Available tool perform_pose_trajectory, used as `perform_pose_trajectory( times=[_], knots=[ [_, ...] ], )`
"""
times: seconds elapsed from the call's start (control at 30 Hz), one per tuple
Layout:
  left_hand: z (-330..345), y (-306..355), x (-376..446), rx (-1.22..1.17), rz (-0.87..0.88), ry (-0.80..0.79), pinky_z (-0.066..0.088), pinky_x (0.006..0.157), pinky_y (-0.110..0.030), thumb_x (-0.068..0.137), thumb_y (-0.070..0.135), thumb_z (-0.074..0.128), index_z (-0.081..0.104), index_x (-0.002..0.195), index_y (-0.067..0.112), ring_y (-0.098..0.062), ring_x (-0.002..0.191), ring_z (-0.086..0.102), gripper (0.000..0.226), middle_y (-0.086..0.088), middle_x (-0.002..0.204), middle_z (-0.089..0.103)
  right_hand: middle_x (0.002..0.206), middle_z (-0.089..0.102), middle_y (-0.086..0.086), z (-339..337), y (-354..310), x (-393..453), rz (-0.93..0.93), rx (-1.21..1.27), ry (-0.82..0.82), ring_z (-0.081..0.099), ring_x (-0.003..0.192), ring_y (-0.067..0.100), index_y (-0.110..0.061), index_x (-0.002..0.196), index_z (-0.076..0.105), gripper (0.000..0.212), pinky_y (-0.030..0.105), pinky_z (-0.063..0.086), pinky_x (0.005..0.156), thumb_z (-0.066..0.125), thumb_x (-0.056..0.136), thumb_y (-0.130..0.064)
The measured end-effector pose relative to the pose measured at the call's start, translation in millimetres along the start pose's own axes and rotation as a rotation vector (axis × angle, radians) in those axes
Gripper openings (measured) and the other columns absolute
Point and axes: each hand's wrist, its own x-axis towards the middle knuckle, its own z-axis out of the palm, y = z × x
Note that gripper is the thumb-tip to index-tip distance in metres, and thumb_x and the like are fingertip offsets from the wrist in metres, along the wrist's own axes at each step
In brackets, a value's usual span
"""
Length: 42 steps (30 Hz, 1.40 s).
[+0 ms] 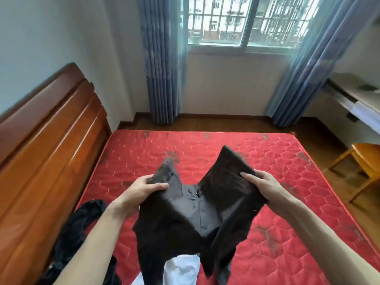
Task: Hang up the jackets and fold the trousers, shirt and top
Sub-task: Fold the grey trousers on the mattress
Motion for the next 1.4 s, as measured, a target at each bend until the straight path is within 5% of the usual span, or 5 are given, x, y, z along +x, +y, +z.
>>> perform_pose_trajectory(
  times=[0.17, 0.5, 0.7, 0.87, 1.4],
  knots=[
    [53.4, 18.9, 5.9, 0.078, 0.093, 0.121, 0.061, 0.081, -0.033, 0.090, 0.008, 0.075, 0.078, 0.101, 0.008, -0.022, 0.089, 0.075, 0.012, -0.013, 0.102, 0.080, 0.117, 0.078, 0.009, -77.4, -5.1, -18.8, -0.132, 0.143, 0.091, 0.075, 0.105, 0.023, -0.022, 0.118, 0.078, 0.022, 0.028, 0.062, 0.080, 0.067, 0.100, -0.029],
    [224.7, 83.3, 16.4, 0.108, 0.378, 0.492, 0.041, 0.063, -0.036, 0.080, 0.022, 0.050, 0.059, 0.066, 0.020, -0.015, 0.065, 0.051, 0.018, 0.005, 0.065, 0.056, 0.089, 0.081, 0.000, -241.5, -22.7, -25.5, -0.193, 0.056, 0.333, 0.076, 0.074, 0.012, -0.028, 0.104, 0.076, 0.032, 0.023, 0.056, 0.056, 0.065, 0.075, -0.033],
    [312.1, 94.3, 16.4, 0.156, 0.523, 0.508, 0.055, 0.071, -0.027, 0.092, 0.021, 0.070, 0.075, 0.088, 0.017, -0.005, 0.078, 0.073, 0.007, 0.009, 0.085, 0.078, 0.053, 0.052, -0.017, -310.0, -37.5, -30.1, -0.201, -0.021, 0.293, 0.045, 0.064, 0.015, -0.034, 0.055, 0.059, 0.023, 0.034, 0.037, 0.063, 0.044, 0.073, -0.030],
    [342.2, 108.0, 14.9, 0.275, 0.691, 0.430, 0.058, 0.083, -0.018, 0.094, 0.011, 0.076, 0.076, 0.104, 0.020, -0.007, 0.094, 0.076, 0.013, 0.008, 0.100, 0.080, 0.095, 0.077, -0.016, -356.9, -51.3, -32.0, -0.366, -0.078, 0.232, 0.074, 0.090, 0.006, -0.044, 0.100, 0.067, 0.029, 0.033, 0.055, 0.079, 0.068, 0.084, -0.068],
    [305.3, 169.7, 13.0, 1.191, 1.066, 0.221, 0.053, 0.092, -0.024, 0.101, 0.024, 0.067, 0.064, 0.127, 0.026, -0.007, 0.103, 0.069, 0.026, 0.013, 0.115, 0.071, 0.114, 0.073, -0.010, -415.7, -130.0, -37.4, -1.026, -1.130, 0.140, 0.069, 0.101, 0.002, -0.028, 0.136, 0.059, 0.035, 0.008, 0.049, 0.089, 0.062, 0.101, -0.035]
  ],
)
